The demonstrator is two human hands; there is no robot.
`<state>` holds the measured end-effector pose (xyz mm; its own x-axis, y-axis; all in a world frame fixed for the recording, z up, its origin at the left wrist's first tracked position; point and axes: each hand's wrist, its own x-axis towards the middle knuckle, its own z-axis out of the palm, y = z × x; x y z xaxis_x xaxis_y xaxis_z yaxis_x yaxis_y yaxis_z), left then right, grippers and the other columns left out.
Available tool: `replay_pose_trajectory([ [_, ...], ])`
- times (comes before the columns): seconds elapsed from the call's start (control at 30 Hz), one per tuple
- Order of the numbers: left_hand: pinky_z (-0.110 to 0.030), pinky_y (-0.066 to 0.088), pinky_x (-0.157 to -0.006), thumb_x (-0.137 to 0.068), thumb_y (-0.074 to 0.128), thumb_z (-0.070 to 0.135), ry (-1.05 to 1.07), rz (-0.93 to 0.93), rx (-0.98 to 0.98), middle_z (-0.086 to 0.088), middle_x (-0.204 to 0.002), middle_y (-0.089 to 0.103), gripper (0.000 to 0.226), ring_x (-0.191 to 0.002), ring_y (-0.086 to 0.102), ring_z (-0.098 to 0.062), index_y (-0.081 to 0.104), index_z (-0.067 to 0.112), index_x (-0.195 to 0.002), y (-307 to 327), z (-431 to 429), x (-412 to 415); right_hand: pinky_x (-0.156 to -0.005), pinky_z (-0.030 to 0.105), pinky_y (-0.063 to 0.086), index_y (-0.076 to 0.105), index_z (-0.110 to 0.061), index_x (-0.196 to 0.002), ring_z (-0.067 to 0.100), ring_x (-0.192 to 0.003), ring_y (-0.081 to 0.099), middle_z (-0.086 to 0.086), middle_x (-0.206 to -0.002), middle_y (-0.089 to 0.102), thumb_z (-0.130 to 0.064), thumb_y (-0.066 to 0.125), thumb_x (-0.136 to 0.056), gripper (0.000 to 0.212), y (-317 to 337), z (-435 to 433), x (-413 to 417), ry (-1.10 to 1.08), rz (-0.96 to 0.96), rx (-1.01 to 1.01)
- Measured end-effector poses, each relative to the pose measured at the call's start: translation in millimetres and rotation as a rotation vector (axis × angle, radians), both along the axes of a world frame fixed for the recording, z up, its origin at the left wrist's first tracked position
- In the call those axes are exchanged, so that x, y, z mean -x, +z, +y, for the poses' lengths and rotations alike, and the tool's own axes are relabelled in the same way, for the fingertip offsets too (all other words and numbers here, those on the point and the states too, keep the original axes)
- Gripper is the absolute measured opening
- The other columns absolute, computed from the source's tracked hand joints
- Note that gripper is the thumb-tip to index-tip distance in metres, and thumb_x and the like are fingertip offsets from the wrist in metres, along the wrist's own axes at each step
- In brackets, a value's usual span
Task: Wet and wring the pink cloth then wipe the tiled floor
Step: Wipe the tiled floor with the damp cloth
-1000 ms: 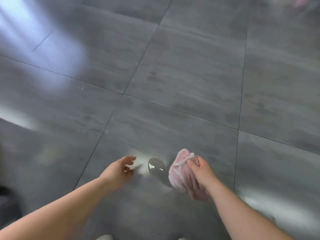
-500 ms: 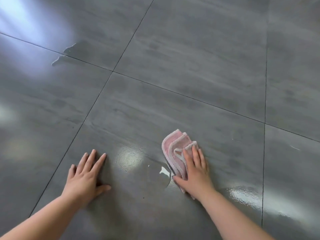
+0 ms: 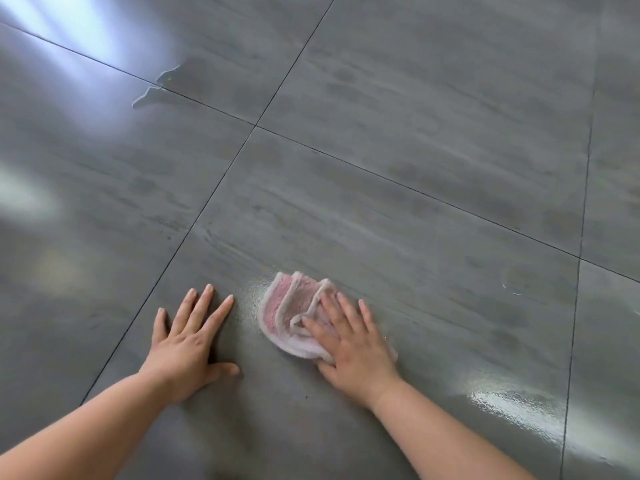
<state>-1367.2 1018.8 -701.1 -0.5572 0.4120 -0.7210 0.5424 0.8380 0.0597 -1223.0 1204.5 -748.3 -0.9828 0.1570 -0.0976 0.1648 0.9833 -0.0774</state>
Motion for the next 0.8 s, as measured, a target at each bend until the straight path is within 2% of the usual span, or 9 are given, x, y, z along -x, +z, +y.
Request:
replay_pose_trajectory([
  [0.13, -0.048, -0.007, -0.116, -0.075, 0.053, 0.062, 0.003, -0.011, 0.004, 0.0, -0.152, -0.026, 0.111, -0.135, -0.029, -0.012, -0.033, 0.01, -0.122, 2, 0, 1, -0.107, 0.045, 0.031, 0.043, -0.022, -0.133, 0.04, -0.122, 0.049, 0.02, -0.135, 0.051, -0.044, 0.032, -0.072, 0.066, 3, 63, 8, -0.438, -0.036, 0.034],
  [0.2, -0.048, -0.007, -0.116, -0.075, 0.052, 0.063, 0.0, -0.016, -0.001, -0.001, -0.152, -0.026, 0.11, -0.125, -0.032, -0.007, -0.034, 0.01, -0.118, 1, -1, 1, -0.109, 0.05, 0.024, 0.041, -0.021, -0.138, 0.042, -0.133, 0.035, 0.022, -0.145, 0.035, -0.049, 0.024, -0.075, 0.072, 9, 76, 1, -0.606, -0.048, 0.148],
  [0.27, -0.048, -0.008, -0.116, -0.074, 0.052, 0.063, -0.001, -0.016, -0.003, -0.001, -0.152, -0.026, 0.11, -0.121, -0.032, -0.006, -0.034, 0.01, -0.117, 0, -1, 1, -0.106, 0.053, 0.028, 0.04, -0.02, -0.139, 0.046, -0.13, 0.036, 0.026, -0.143, 0.037, -0.048, 0.026, -0.076, 0.07, 8, 63, -6, -0.647, 0.002, 0.122],
  [0.33, -0.049, -0.008, -0.116, -0.074, 0.053, 0.063, 0.011, -0.023, -0.021, 0.0, -0.152, -0.026, 0.11, -0.121, -0.032, -0.006, -0.033, 0.01, -0.117, 0, -2, 1, -0.105, 0.05, 0.033, 0.028, -0.026, -0.144, 0.047, -0.124, 0.041, 0.027, -0.136, 0.046, -0.046, 0.035, -0.073, 0.073, 2, 30, -15, -0.501, 0.016, 0.042],
  [0.4, -0.049, -0.007, -0.116, -0.073, 0.054, 0.063, 0.008, -0.014, -0.033, 0.005, -0.146, -0.031, 0.111, -0.121, -0.031, -0.006, -0.033, 0.009, -0.117, 0, -2, 2, -0.113, 0.043, 0.012, 0.008, -0.03, -0.147, 0.04, -0.132, 0.027, 0.022, -0.148, 0.027, -0.048, 0.037, -0.069, 0.086, -3, -12, -19, -0.228, 0.047, -0.001],
  [0.47, -0.048, -0.007, -0.116, -0.073, 0.054, 0.062, 0.005, -0.012, -0.032, 0.007, -0.143, -0.033, 0.111, -0.121, -0.031, -0.005, -0.032, 0.009, -0.119, 0, -2, 1, -0.112, 0.039, 0.002, 0.022, -0.035, -0.14, 0.036, -0.135, 0.017, 0.015, -0.153, 0.004, -0.05, 0.034, -0.064, 0.079, -5, -34, -16, 0.049, 0.056, -0.03],
  [0.57, -0.047, -0.008, -0.116, -0.073, 0.057, 0.06, 0.023, 0.006, -0.059, 0.001, -0.152, -0.025, 0.111, -0.121, -0.03, -0.004, -0.025, 0.018, -0.135, -1, -4, 2, -0.11, 0.037, 0.005, 0.036, -0.032, -0.124, 0.029, -0.13, 0.023, 0.007, -0.144, 0.024, -0.046, 0.031, -0.061, 0.065, -8, -2, -5, 0.214, 0.075, -0.091],
  [0.73, -0.047, -0.007, -0.116, -0.074, 0.054, 0.061, -0.001, -0.005, -0.026, 0.0, -0.152, -0.027, 0.107, -0.124, -0.032, -0.007, -0.023, 0.026, -0.139, 1, 0, 1, -0.097, 0.048, 0.041, 0.035, -0.022, -0.131, 0.041, -0.118, 0.048, 0.024, -0.129, 0.054, -0.04, 0.036, -0.072, 0.061, -4, 84, -17, -0.405, 0.066, -0.061],
  [0.8, -0.049, -0.007, -0.116, -0.074, 0.057, 0.059, 0.01, -0.016, -0.031, 0.0, -0.152, -0.026, 0.107, -0.135, -0.03, -0.013, -0.021, 0.028, -0.14, 3, 1, 2, -0.083, 0.055, 0.048, 0.04, -0.018, -0.126, 0.047, -0.108, 0.057, 0.028, -0.123, 0.057, -0.042, 0.036, -0.072, 0.06, 2, 80, -19, -0.47, 0.025, -0.077],
])
